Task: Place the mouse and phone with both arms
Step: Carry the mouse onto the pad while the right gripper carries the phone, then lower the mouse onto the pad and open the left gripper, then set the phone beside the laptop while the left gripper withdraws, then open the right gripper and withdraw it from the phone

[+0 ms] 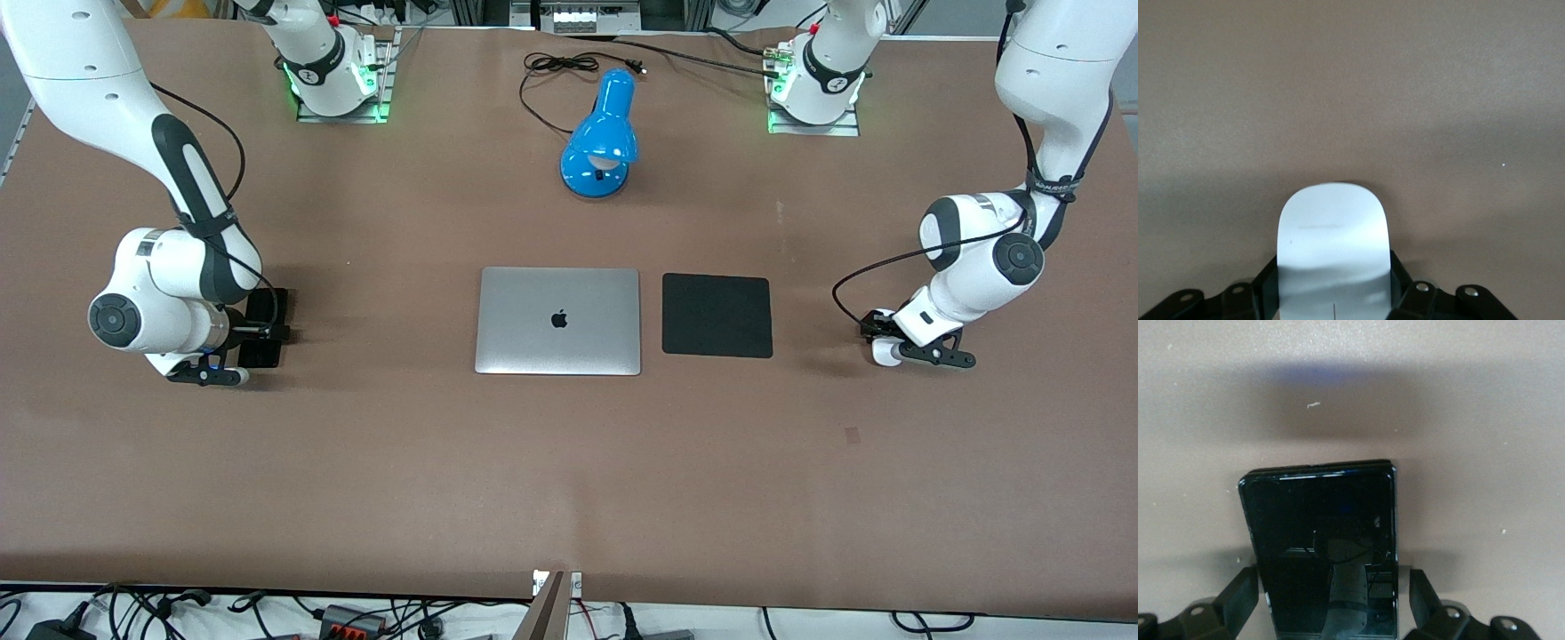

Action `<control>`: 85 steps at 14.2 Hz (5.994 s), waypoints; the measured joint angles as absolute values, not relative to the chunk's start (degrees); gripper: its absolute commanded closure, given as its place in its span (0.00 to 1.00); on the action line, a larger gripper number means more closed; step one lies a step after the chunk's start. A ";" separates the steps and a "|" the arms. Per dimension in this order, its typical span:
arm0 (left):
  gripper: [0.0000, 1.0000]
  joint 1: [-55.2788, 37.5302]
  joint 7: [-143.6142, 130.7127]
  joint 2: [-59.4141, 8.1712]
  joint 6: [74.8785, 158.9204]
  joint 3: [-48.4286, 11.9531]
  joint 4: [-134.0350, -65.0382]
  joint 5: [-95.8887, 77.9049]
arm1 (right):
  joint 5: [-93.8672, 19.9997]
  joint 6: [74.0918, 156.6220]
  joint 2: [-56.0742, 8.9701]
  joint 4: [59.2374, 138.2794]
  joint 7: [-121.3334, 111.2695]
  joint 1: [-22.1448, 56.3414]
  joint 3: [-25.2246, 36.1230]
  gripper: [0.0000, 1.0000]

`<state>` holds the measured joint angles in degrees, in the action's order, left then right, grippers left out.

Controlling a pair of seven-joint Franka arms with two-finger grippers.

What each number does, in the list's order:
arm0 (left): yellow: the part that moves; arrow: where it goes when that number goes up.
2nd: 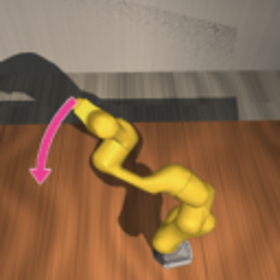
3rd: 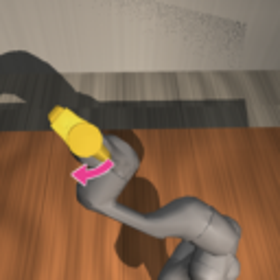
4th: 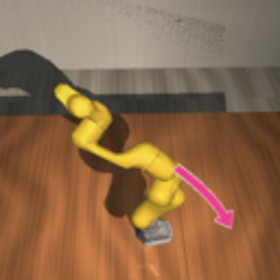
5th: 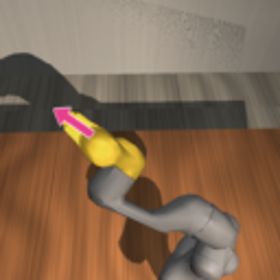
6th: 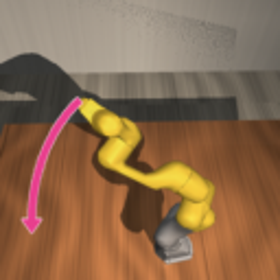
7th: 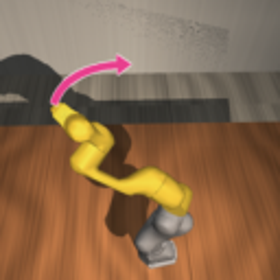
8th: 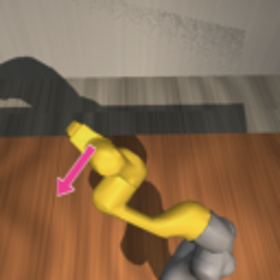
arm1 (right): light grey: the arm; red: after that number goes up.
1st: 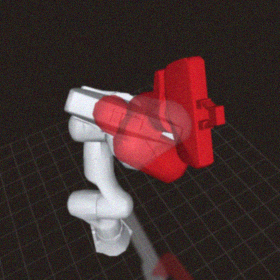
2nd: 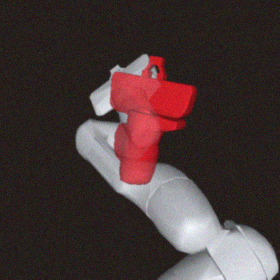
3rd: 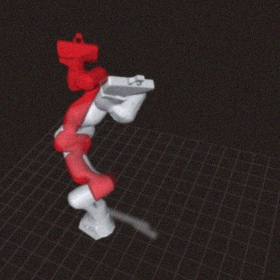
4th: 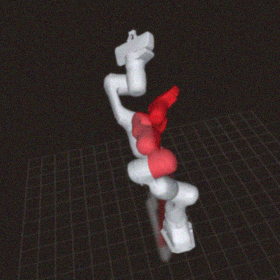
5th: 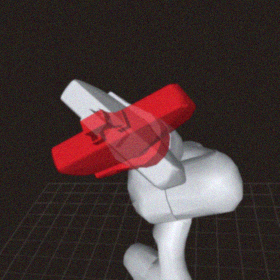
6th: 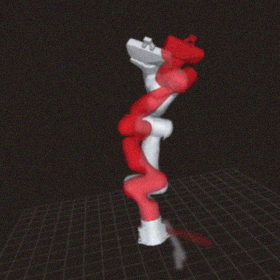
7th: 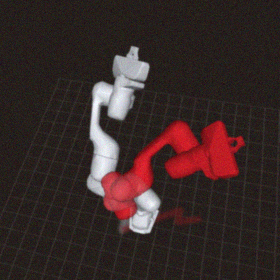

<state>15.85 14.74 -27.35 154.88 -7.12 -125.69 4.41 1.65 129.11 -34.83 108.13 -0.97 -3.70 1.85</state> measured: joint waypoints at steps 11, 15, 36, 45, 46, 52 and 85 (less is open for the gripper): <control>0.58 8.31 -3.97 -23.48 115.94 -17.86 -103.59 4.41 | 1.65 125.87 -34.21 106.17 -1.32 -3.62 1.25 0.77; 0.60 -3.04 -21.88 -25.00 115.73 -18.35 -104.05 5.95 | 1.63 121.30 -30.47 102.65 -1.33 -3.19 -2.49 0.77; 0.00 -7.58 -40.33 -30.53 144.66 -18.04 -118.36 15.03 | -2.16 125.53 -40.50 96.02 23.43 19.98 -5.11 0.76; 0.00 -6.29 -31.23 -22.74 115.60 -17.97 -104.12 15.33 | -2.16 125.42 -41.16 96.33 23.43 21.34 -5.11 0.76; 0.00 -5.67 -27.97 -22.01 110.60 -17.94 -100.42 15.38 | -2.16 125.39 -41.17 96.39 23.43 21.51 -5.11 0.74; 0.00 1.49 -9.75 -18.85 92.55 -17.98 -82.58 14.55 | -2.33 125.43 -40.91 96.35 24.20 21.57 -4.77 0.00; 0.00 -3.62 -0.64 1.18 94.12 0.53 -94.42 1.40 | 0.57 96.76 -5.81 89.54 -1.56 -2.47 0.02 0.00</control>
<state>-3.62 -0.64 1.18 94.12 0.53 -94.42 1.40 0.57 96.76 -5.81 89.54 -1.56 -2.47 0.02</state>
